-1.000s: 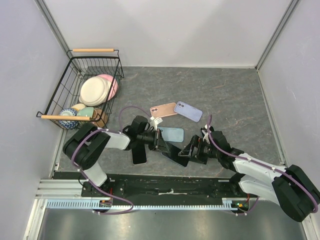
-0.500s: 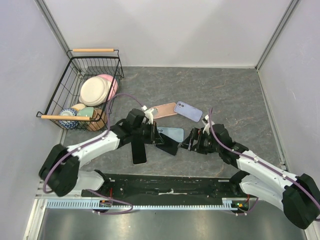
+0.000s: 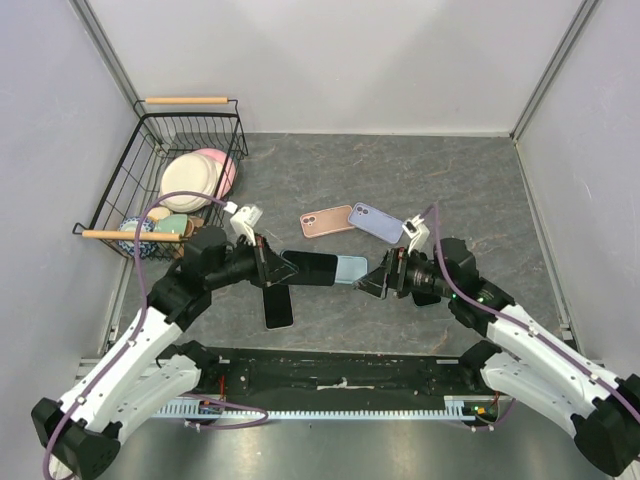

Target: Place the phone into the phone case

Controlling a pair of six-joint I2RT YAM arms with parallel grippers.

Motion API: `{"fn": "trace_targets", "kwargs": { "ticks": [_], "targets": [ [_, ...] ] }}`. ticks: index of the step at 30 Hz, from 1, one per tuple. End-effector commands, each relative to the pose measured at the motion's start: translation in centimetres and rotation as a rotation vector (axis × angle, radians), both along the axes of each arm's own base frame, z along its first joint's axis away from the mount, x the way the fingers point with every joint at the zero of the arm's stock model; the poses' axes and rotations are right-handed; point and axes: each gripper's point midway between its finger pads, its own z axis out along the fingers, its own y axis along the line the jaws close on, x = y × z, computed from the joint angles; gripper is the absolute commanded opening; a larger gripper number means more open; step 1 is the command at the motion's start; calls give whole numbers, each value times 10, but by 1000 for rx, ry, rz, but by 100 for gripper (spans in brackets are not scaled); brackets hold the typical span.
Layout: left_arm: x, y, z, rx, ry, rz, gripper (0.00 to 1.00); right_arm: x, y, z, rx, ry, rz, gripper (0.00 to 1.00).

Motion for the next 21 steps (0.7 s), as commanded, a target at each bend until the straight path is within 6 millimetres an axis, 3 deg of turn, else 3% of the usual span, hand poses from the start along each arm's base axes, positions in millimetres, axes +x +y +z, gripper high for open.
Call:
{"fn": "trace_targets", "kwargs": {
  "ticks": [1, 5, 12, 21],
  "targets": [
    [-30, -18, 60, -246, -101, -201, 2, -15, 16, 85, 205, -227, 155, 98],
    [-46, -23, 95, -397, -220, -321, 2, -30, 19, 111, 318, -246, 212, 98],
    [-71, -26, 115, -507, -280, -462, 2, -45, 21, 132, 426, -260, 275, 96],
    [-70, -27, 108, -536, -240, -461, 2, -54, 19, 134, 517, -239, 292, 87]
  ]
}}
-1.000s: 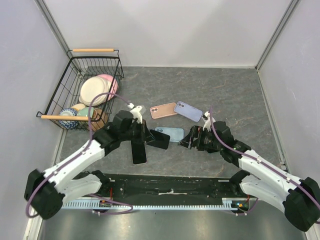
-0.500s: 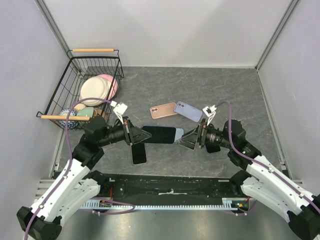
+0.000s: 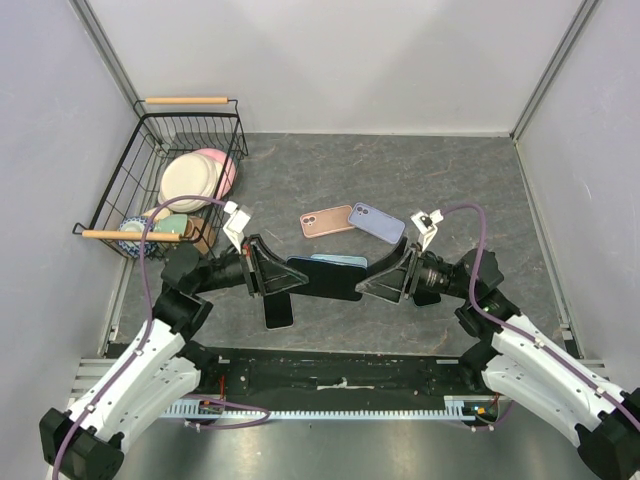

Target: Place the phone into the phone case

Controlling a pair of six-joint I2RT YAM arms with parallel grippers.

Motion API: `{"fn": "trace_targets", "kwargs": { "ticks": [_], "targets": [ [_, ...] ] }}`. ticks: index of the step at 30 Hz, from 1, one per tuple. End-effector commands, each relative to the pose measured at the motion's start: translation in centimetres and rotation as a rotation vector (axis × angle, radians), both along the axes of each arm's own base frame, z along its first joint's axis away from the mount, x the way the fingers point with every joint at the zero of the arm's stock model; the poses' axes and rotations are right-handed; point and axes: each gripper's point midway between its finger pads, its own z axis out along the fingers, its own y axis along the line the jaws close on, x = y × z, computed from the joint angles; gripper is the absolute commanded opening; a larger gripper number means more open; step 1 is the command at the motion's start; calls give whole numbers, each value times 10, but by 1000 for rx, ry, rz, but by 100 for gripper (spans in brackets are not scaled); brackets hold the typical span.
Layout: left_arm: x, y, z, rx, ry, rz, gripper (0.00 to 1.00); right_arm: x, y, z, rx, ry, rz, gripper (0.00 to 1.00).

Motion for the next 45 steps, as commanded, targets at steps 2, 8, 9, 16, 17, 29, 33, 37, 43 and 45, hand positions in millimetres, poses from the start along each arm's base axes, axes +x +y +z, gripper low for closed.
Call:
{"fn": "trace_targets", "kwargs": {
  "ticks": [2, 8, 9, 16, 17, 29, 33, 37, 43, 45],
  "targets": [
    [-8, 1, 17, -74, -38, -42, 2, -12, -1, 19, 117, -23, 55, 83],
    [-5, -1, 11, -71, -15, -42, 2, -13, -1, 19, 127, -20, 53, 52],
    [-5, -2, 10, -70, -10, -47, 2, -13, -1, 18, 126, -17, 53, 52],
    [-6, -2, 8, -72, -4, -51, 2, -15, 4, 10, 118, 0, 63, 41],
    [-6, -1, 8, -72, -4, -50, 2, -15, 5, 9, 117, 2, 63, 42],
    [-7, -2, 3, -58, 16, -54, 2, -11, 14, -5, 78, 16, 67, 0],
    [-6, 0, 1, -39, 7, -33, 2, -11, 15, -7, 73, 17, 66, 0],
    [-4, 1, 1, -20, -7, -6, 11, -9, 16, -12, 61, 22, 61, 0],
    [7, 2, -8, 53, -3, 47, 45, -3, 19, -21, 14, 31, 41, 0],
    [15, 3, -12, 91, 6, 85, 60, 1, 19, -32, -30, 40, 24, 0]
  ]
}}
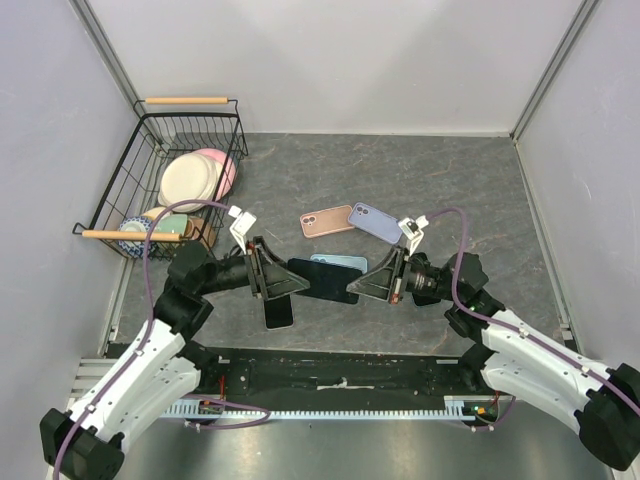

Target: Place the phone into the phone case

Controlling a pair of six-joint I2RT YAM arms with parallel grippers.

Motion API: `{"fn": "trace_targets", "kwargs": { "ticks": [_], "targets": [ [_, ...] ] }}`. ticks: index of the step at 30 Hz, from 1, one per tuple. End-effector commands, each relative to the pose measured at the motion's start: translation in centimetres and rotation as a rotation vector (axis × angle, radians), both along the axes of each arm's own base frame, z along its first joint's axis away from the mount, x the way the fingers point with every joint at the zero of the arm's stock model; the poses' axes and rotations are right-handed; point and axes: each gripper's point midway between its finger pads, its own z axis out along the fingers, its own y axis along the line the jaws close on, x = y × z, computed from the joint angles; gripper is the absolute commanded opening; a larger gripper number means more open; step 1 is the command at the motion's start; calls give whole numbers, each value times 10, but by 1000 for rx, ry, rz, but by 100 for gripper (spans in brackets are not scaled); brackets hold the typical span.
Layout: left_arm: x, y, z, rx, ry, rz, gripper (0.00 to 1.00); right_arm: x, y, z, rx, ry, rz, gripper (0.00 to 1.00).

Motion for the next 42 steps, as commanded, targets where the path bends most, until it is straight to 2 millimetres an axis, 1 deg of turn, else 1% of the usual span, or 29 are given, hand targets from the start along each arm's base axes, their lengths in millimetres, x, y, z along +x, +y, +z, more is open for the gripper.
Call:
{"fn": "trace_targets", "kwargs": {
  "ticks": [1, 2, 3, 4, 5, 6, 7, 8, 9, 10, 11, 13, 14, 17, 18, 20, 21, 23, 24, 26, 27, 29, 31, 32, 33, 35, 36, 37, 42],
  "targets": [
    [13, 3, 11, 58, -91, 67, 64, 10, 2, -10, -68, -8, -40, 0],
    [20, 4, 11, 79, -100, 101, 69, 11, 3, -19, -104, 15, -46, 0],
    [22, 6, 3, 115, -62, 115, 70, 13, 2, -24, -126, 5, -53, 0],
    [24, 7, -1, 138, -51, 130, 71, 15, 3, -24, -138, 3, -59, 0],
    [31, 10, 1, 160, -71, 168, 72, 18, 2, -35, -179, 29, -70, 0],
    [34, 11, -2, 180, -63, 185, 72, 20, 2, -39, -201, 33, -77, 0],
    [35, 14, -12, 219, -31, 198, 73, 23, 2, -42, -223, 14, -87, 0],
    [43, 18, -12, 246, -46, 244, 73, 27, 2, -45, -244, 16, -103, 0],
    [48, 21, -17, 279, -31, 268, 73, 30, 1, -58, -296, 49, -112, 0],
    [55, 29, -29, 335, 3, 329, 74, 34, 1, -60, -319, 38, -121, 0],
    [59, 33, -32, 369, 7, 358, 74, 36, 0, -73, -370, 74, -129, 0],
    [71, 43, -46, 443, 55, 438, 74, 46, -1, -77, -411, 84, -167, 0],
    [78, 55, -59, 511, 96, 510, 74, 48, -2, -88, -452, 102, -169, 0],
    [86, 68, -81, 608, 150, 572, 74, 59, -5, -98, -500, 127, -212, 0],
    [87, 69, -85, 624, 159, 575, 74, 66, -7, -99, -507, 129, -250, 0],
    [90, 71, -99, 666, 187, 576, 74, 74, -20, -114, -557, 185, -304, 0],
    [91, 70, -104, 679, 198, 571, 74, 83, -31, -120, -566, 208, -349, 0],
    [91, 71, -120, 722, 225, 562, 74, 90, -44, -118, -542, 228, -389, 0],
    [92, 72, -124, 733, 231, 561, 74, 98, -58, -121, -533, 251, -435, 0],
    [93, 73, -139, 775, 252, 553, 74, 101, -69, -110, -494, 235, -459, 0],
    [96, 72, -141, 777, 252, 552, 74, 106, -79, -110, -487, 238, -492, 0],
    [99, 72, -148, 789, 265, 558, 74, 105, -85, -102, -477, 220, -505, 0],
    [107, 69, -153, 793, 279, 567, 74, 107, -88, -98, -485, 198, -508, 0],
    [110, 68, -154, 794, 282, 567, 73, 106, -89, -100, -498, 208, -506, 0],
    [113, 64, -162, 812, 300, 553, 73, 107, -89, -99, -501, 207, -506, 0],
    [121, 58, -163, 812, 305, 545, 70, 107, -90, -101, -507, 212, -502, 0],
    [125, 56, -172, 834, 325, 530, 70, 107, -90, -101, -506, 211, -504, 0],
    [130, 53, -173, 845, 319, 524, 67, 108, -90, -101, -507, 212, -508, 0],
    [144, 39, -192, 934, 333, 500, 63, 109, -93, -98, -523, 193, -522, 0]
  ]
}}
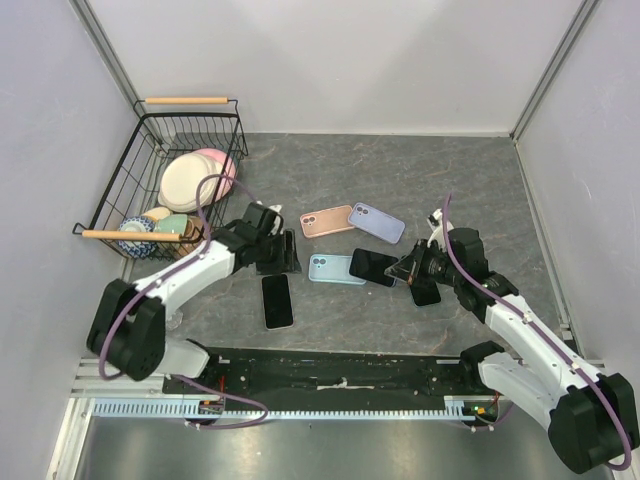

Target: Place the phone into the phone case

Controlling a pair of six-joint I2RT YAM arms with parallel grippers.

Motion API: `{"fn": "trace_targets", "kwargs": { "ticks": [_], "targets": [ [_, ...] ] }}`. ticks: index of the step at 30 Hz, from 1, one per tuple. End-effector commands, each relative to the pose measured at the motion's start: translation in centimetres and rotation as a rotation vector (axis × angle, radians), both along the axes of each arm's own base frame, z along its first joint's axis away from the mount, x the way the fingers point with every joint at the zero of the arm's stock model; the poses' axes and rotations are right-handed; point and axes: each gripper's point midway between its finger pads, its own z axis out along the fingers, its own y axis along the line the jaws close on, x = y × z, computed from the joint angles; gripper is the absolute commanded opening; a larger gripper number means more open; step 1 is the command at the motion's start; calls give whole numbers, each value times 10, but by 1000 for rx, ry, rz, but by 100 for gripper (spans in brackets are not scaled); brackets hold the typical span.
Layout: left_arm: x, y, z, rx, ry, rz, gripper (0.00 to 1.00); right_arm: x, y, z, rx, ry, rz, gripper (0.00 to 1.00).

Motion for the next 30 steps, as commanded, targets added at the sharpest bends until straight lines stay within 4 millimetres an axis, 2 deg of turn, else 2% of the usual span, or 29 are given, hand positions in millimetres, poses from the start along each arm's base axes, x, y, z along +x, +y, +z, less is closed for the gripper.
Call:
{"fn": "trace_targets", "kwargs": {
  "ticks": [1, 4, 5, 7, 14, 17, 18, 22, 24, 25, 30],
  "targets": [
    [33, -26, 7, 50, -84, -64, 62, 13, 4, 34, 24, -113, 16, 0],
    [39, -40, 2, 81, -82, -90, 61, 12, 5, 33, 23, -107, 26, 0],
    [40, -43, -10, 102, -53, -97, 61, 11, 5, 32, 22, -104, 30, 0],
    [45, -50, -15, 116, -49, -112, 59, 11, 4, 32, 20, -104, 29, 0],
    [52, -51, -47, 217, -18, -105, 51, 10, 5, 34, 15, -106, 36, 0],
    [52, -54, -52, 232, -16, -112, 45, 10, 4, 34, 10, -105, 40, 0],
    [51, -55, -55, 235, -11, -115, 39, 10, 4, 35, 10, -107, 39, 0],
    [47, -60, -62, 241, 0, -132, 24, 9, 5, 40, 28, -106, 32, 0],
    [44, -60, -66, 250, 7, -139, 6, 7, 7, 47, 44, -114, 42, 0],
    [43, -60, -65, 249, 7, -138, 2, 7, 7, 50, 50, -117, 43, 0],
    [28, -60, -61, 235, 9, -135, 2, 6, 9, 54, 63, -117, 46, 0]
  ]
}}
